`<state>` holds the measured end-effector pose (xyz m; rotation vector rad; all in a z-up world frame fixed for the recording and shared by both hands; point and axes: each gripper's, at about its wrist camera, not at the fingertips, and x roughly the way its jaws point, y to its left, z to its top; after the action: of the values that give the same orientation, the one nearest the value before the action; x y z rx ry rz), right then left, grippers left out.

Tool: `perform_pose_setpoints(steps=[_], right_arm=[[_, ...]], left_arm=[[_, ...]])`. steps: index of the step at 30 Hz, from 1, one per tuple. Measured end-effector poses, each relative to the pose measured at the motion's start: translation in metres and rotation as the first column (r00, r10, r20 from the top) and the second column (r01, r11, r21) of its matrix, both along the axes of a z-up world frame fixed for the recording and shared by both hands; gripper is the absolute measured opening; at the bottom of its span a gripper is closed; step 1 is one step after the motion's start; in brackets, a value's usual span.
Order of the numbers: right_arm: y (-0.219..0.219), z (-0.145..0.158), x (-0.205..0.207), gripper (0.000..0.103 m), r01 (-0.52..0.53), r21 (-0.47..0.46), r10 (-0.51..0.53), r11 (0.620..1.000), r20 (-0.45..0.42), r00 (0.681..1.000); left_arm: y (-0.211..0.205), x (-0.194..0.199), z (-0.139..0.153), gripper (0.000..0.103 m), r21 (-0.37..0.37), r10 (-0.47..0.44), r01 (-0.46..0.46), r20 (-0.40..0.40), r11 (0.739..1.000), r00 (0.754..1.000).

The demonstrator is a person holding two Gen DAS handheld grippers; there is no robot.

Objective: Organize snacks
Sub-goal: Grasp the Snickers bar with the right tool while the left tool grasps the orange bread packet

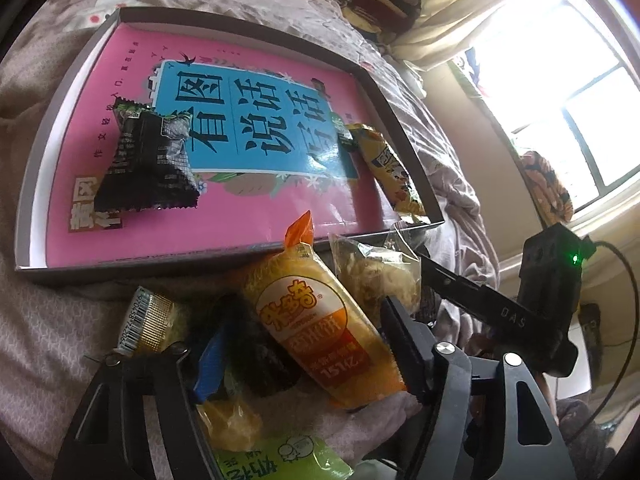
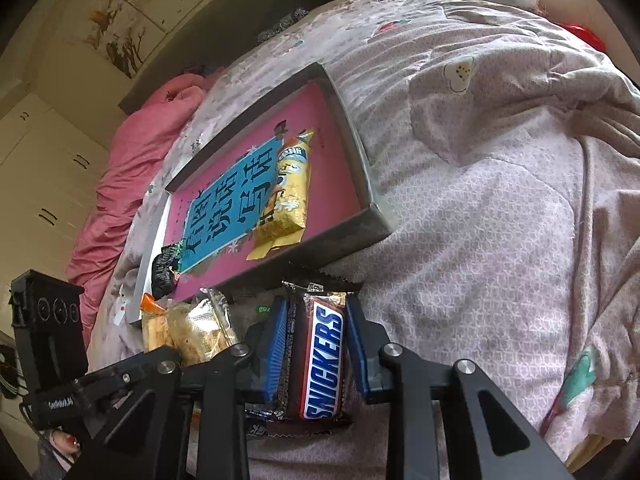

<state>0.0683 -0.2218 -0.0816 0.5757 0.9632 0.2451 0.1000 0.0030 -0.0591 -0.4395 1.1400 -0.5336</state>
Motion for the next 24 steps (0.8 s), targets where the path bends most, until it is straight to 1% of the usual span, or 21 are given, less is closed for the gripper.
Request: perform_pose_setpoints(steps=[3, 5, 6, 7, 10, 11, 13, 19, 24], right_arm=[[-0.001, 0.004, -0.004, 0.029, -0.002, -0.013, 0.002, 1.0, 0.011, 1.0], [0.002, 0.008, -0.006, 0.029, -0.011, -0.037, 0.012, 0.999, 0.021, 1.0], [0.003, 0.009, -0.006, 0.029, -0.013, -0.044, 0.014, 0.999, 0.025, 1.0], [0.004, 0.01, -0.007, 0.029, -0.015, -0.05, 0.016, 0.999, 0.029, 0.999], [0.009, 0.014, -0.008, 0.029, -0.023, -0.078, 0.026, 0.997, 0.039, 0.999], [0.01, 0.015, -0.009, 0.029, -0.025, -0.086, 0.029, 0.996, 0.043, 0.999], [0.012, 0.017, -0.01, 0.029, -0.025, -0.095, 0.03, 0.995, 0.051, 0.998], [0.011, 0.024, -0.014, 0.029, -0.018, -0.099, 0.025, 0.995, 0.076, 0.997], [0.009, 0.032, -0.016, 0.029, -0.013, -0.102, 0.025, 0.995, 0.113, 0.993]], left_arm=[[0.002, 0.002, -0.002, 0.068, -0.025, 0.001, -0.002, -0.015, 1.0, 1.0], [0.003, 0.003, -0.003, 0.064, -0.04, 0.002, -0.003, -0.02, 0.999, 1.0], [0.004, 0.003, -0.003, 0.057, -0.052, 0.007, -0.008, -0.02, 0.999, 1.0], [0.005, 0.004, -0.004, 0.053, -0.066, 0.009, -0.01, -0.025, 0.998, 1.0], [0.01, 0.005, -0.006, 0.044, -0.109, 0.008, -0.013, -0.042, 0.994, 0.999], [0.01, 0.005, -0.006, 0.043, -0.119, 0.008, -0.014, -0.043, 0.993, 0.999], [0.009, 0.005, -0.006, 0.038, -0.131, 0.004, -0.01, -0.046, 0.991, 0.999], [0.009, 0.001, 0.001, 0.036, -0.131, -0.004, 0.002, -0.017, 0.991, 1.0], [0.011, -0.005, 0.013, 0.035, -0.13, -0.007, 0.011, 0.033, 0.991, 0.999]])
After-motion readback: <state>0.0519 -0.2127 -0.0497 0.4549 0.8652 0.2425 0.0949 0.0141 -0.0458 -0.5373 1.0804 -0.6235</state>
